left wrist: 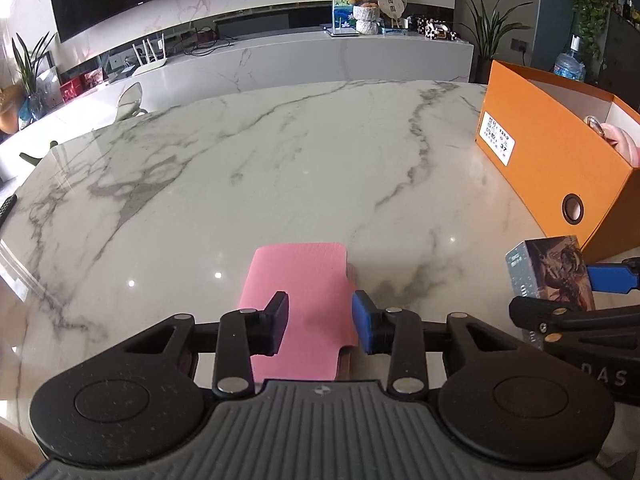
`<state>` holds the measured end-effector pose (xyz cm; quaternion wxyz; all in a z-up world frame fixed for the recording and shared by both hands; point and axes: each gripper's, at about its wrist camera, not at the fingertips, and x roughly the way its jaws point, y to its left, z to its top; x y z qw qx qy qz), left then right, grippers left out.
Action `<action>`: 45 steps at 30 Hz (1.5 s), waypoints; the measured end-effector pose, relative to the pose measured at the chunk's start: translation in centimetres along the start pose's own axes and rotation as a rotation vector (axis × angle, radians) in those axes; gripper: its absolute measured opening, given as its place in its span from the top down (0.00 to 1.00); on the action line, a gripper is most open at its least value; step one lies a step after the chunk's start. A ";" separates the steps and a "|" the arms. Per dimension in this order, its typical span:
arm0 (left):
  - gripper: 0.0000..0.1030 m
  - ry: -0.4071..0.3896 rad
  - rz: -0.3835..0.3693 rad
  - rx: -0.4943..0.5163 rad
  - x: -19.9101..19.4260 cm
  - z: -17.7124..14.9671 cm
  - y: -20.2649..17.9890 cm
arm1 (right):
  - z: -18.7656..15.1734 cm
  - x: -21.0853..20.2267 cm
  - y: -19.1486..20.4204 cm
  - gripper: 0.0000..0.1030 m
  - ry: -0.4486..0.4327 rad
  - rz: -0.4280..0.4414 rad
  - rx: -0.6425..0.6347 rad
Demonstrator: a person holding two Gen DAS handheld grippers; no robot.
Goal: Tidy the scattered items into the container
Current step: 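Lift the pink wallet and card deck and carry both over the shoebox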
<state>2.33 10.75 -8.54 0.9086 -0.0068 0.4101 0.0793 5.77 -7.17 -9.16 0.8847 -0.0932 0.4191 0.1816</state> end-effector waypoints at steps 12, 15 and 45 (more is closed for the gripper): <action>0.12 0.023 0.013 -0.059 0.3 -0.8 1.6 | -0.7 -0.7 -0.8 0.38 -0.013 0.043 0.061; 0.12 0.028 0.022 -0.061 1.0 -1.0 2.0 | -0.7 -0.3 -0.5 0.38 -0.011 0.057 0.052; 0.08 -0.012 -0.008 -0.012 3.7 -1.5 1.2 | -0.4 3.8 1.5 0.34 0.038 0.072 -0.036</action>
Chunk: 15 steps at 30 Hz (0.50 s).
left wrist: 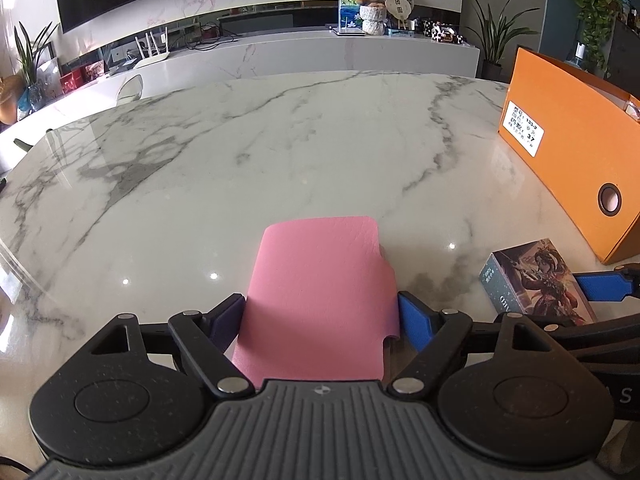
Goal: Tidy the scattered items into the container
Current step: 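Lift the pink wallet and card deck and carry both over the shoebox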
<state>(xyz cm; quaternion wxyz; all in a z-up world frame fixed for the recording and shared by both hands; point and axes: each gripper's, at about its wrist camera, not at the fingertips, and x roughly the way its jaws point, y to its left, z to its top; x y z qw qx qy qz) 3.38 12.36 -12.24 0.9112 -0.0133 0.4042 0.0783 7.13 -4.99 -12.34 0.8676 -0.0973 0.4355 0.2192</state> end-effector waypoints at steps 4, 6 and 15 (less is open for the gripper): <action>0.08 0.002 0.001 0.005 -0.3 -0.2 -0.1 | -0.1 -0.1 0.2 0.40 -0.007 -0.015 -0.011; 0.09 0.003 -0.001 0.005 -0.4 -0.2 -0.1 | 0.0 -0.1 0.1 0.40 -0.004 -0.021 -0.008; 0.09 -0.055 -0.006 -0.004 -3.2 0.2 -0.4 | 0.0 -2.8 -0.2 0.40 -0.073 -0.035 0.004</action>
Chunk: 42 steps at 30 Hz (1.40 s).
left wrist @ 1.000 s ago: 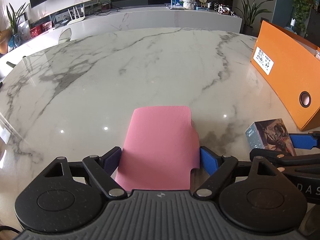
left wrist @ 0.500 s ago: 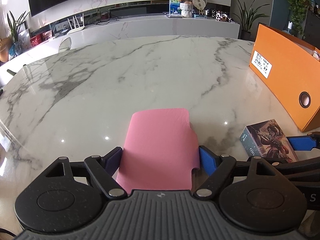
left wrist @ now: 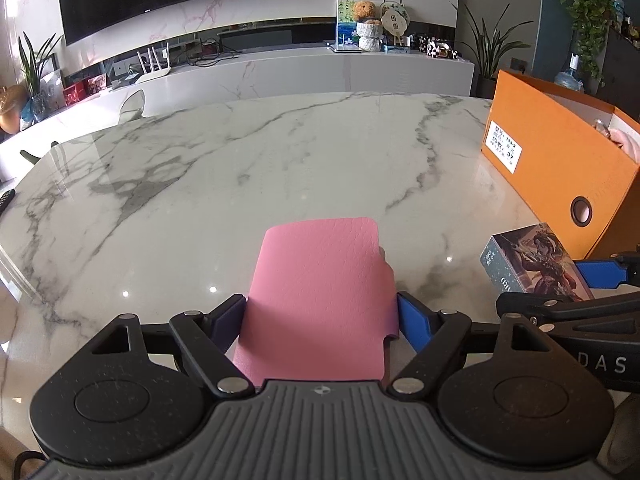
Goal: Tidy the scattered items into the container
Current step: 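Lift the pink wallet and card deck and carry both over the shoebox, then lower the card deck and pink wallet into the shoebox with both tools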
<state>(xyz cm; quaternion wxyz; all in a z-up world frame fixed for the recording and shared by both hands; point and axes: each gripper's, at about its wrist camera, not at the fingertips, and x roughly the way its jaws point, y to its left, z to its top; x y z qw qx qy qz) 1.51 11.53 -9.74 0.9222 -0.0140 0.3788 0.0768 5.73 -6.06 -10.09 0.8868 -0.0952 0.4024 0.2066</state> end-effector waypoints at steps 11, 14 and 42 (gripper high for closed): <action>0.09 -0.128 -0.053 -0.024 -5.8 3.4 -1.7 | 1.2 -6.3 -1.7 0.40 -0.153 -0.006 0.048; 0.09 -0.158 -0.077 -0.007 -7.0 4.6 -3.0 | 1.7 -8.3 -2.8 0.40 -0.198 -0.015 0.077; 0.09 -0.193 -0.299 0.192 -1.8 13.9 -19.1 | 4.7 -10.4 -21.6 0.40 -0.350 -0.274 0.288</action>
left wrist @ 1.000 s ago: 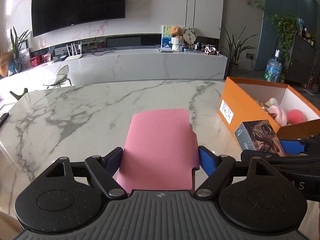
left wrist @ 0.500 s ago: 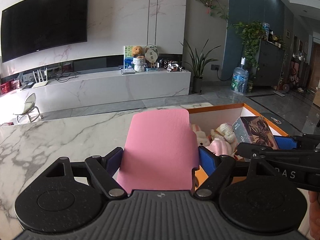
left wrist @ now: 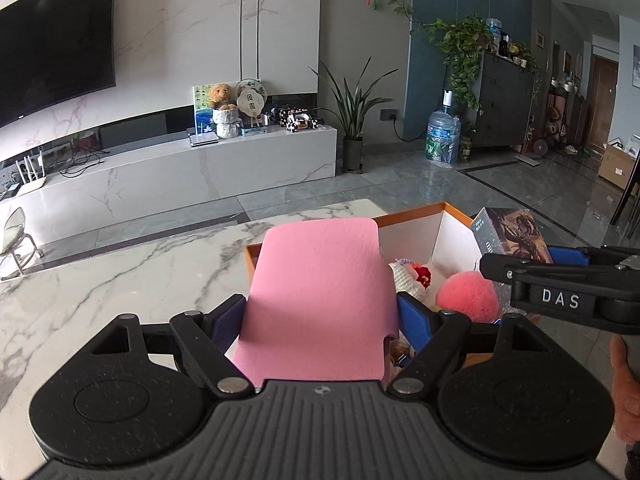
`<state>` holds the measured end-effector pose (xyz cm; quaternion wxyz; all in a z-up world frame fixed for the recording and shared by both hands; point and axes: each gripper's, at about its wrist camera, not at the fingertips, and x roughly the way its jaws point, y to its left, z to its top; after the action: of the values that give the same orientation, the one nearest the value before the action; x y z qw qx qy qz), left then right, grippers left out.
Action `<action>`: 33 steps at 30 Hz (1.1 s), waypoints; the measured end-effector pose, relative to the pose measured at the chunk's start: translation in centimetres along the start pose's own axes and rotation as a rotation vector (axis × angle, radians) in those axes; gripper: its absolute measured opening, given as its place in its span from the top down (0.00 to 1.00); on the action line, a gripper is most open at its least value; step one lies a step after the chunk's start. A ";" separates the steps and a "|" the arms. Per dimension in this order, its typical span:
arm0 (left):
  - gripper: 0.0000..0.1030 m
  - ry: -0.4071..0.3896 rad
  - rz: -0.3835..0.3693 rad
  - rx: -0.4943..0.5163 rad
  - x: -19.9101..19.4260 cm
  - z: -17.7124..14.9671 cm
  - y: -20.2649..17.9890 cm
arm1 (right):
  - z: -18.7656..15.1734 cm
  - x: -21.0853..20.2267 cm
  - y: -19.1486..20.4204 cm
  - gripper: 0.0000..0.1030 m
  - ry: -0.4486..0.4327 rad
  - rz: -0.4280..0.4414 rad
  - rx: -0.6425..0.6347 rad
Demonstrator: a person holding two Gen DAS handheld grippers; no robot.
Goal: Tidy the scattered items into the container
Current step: 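Lower the card deck and pink wallet into the shoebox with both tools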
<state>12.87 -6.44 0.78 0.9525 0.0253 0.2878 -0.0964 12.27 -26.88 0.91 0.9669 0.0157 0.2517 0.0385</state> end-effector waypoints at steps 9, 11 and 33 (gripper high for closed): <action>0.09 0.057 -0.006 0.051 5.4 1.6 -2.1 | 2.7 6.6 -2.0 0.40 0.038 -0.037 -0.005; 0.09 0.077 0.002 0.068 6.7 1.5 -2.5 | 2.7 7.7 -2.2 0.40 0.042 -0.041 -0.015; 0.09 0.172 -0.061 0.113 12.3 0.9 -4.2 | 1.5 15.2 -5.4 0.40 0.193 0.027 0.079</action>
<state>22.60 -12.72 -5.25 0.9180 0.0785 0.3631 -0.1390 26.63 -31.03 -5.41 0.9362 0.0536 0.3448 0.0427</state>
